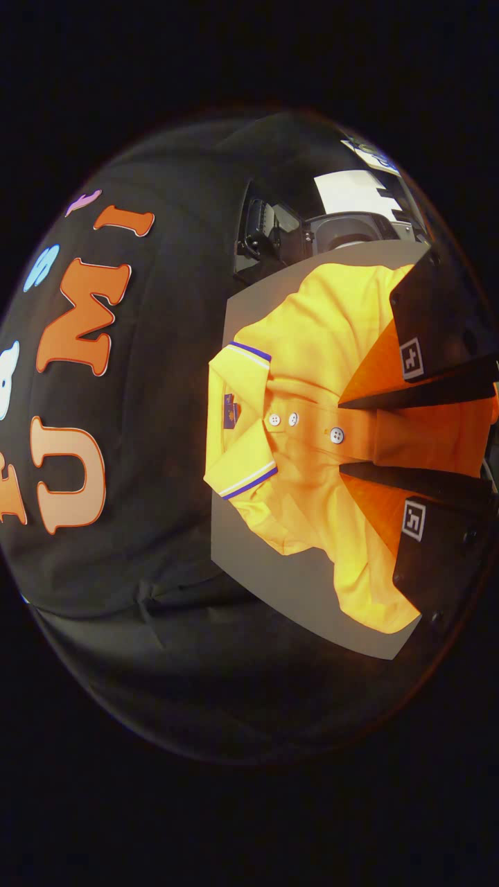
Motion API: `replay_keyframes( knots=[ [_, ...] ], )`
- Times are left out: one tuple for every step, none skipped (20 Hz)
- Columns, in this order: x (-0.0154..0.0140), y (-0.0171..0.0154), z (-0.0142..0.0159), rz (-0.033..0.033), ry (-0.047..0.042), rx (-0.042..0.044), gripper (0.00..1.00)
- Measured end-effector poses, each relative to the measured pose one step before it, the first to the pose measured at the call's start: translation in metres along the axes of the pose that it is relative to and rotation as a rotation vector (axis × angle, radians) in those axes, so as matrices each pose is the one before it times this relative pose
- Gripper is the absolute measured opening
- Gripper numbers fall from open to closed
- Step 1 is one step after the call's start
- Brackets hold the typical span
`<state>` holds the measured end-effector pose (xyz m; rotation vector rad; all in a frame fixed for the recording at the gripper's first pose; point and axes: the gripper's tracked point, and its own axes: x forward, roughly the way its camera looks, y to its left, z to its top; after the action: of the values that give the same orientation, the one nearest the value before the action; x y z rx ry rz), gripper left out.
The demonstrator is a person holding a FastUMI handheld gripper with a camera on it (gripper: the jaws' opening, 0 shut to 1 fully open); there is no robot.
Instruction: Put the clothes into the washing machine and then close the washing machine lid.
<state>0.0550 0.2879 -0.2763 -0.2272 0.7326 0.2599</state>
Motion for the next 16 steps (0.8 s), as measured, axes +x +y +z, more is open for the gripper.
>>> replay_keyframes(
  knots=[
    [0.00157,-0.00067,-0.00174,0.01339,0.00166,0.01264,0.33],
    [-0.00094,-0.00284,0.00302,0.012,-0.01576,0.01558,0.31],
    [-0.00066,-0.00073,-0.00011,0.01899,-0.00158,0.01257,0.27],
    [-0.00084,-0.001,0.00201,0.01641,-0.01955,0.01172,0.24],
    [-0.0023,-0.00292,-0.00104,0.01417,0.01149,-0.01112,0.16],
    [-0.00548,-0.00861,0.00299,-0.01484,0.00287,-0.00799,0.1],
    [-0.00223,-0.00769,0.00294,-0.01506,-0.00027,-0.01651,0.09],
    [-0.0022,-0.00411,0.00562,-0.00526,-0.00024,-0.01367,0.09],
    [-0.00262,-0.00463,0.00321,0.00168,0.00257,-0.00476,0.09],
    [-0.00422,-0.0002,0.00356,0.00439,-0.00534,0.00863,0.09],
    [-0.00154,-0.00339,0.00425,0.00775,-0.00585,0.01394,0.09],
    [-0.00079,-0.00254,0.00038,0.01005,0.00735,0.00085,0.09],
    [-0.00302,-0.00594,0.00255,0.00026,-0.00488,0.00369,0.09],
    [-0.00433,-0.00657,0.00653,-0.00389,-0.01085,-0.0004,0.09],
    [-0.00459,-0.00655,0.00551,-0.00095,-0.00142,-0.00491,0.09],
    [-0.00528,0.00057,0.00424,0.00257,-0.01106,0.00079,0.09]
  ],
)
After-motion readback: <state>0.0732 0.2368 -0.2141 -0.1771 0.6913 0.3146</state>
